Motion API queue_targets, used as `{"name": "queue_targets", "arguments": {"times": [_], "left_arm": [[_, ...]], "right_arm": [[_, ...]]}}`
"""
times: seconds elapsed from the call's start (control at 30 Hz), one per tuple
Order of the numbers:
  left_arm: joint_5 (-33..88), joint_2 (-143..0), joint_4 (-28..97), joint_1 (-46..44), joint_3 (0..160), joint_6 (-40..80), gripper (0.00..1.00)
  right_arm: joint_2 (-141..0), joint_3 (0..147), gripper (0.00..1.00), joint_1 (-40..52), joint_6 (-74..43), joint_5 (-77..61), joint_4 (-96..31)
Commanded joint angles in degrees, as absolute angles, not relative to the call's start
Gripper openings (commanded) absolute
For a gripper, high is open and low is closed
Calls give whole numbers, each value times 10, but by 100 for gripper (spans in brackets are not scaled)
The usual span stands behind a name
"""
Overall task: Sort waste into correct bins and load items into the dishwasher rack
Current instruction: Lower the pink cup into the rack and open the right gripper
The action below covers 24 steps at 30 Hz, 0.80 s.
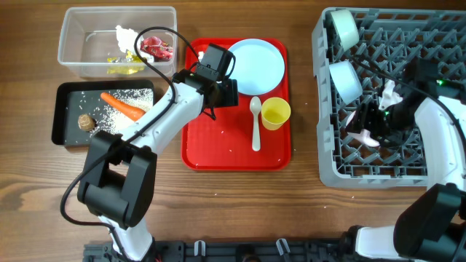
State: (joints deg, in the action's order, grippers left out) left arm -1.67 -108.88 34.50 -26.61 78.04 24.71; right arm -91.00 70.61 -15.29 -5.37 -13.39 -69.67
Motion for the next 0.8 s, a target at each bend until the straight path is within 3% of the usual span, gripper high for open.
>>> {"name": "queue_targets", "arguments": {"times": [0.0, 0.13, 0.23, 0.4, 0.77], "left_arm": [[-25, -1095, 345, -263, 776, 243, 75], [-25, -1095, 346, -263, 776, 243, 75], [-25, -1095, 347, -263, 776, 243, 75], [-25, -1095, 347, -263, 776, 243, 75], [-25, -1095, 347, -263, 776, 243, 75]], "right_arm": [[-916, 708, 60, -149, -61, -124, -700], [-917, 707, 62, -149, -61, -125, -699], [-917, 707, 72, -149, -60, -125, -699], [-917, 707, 76, -149, -61, -125, -699], [-917, 707, 78, -149, -60, -125, -699]]}}
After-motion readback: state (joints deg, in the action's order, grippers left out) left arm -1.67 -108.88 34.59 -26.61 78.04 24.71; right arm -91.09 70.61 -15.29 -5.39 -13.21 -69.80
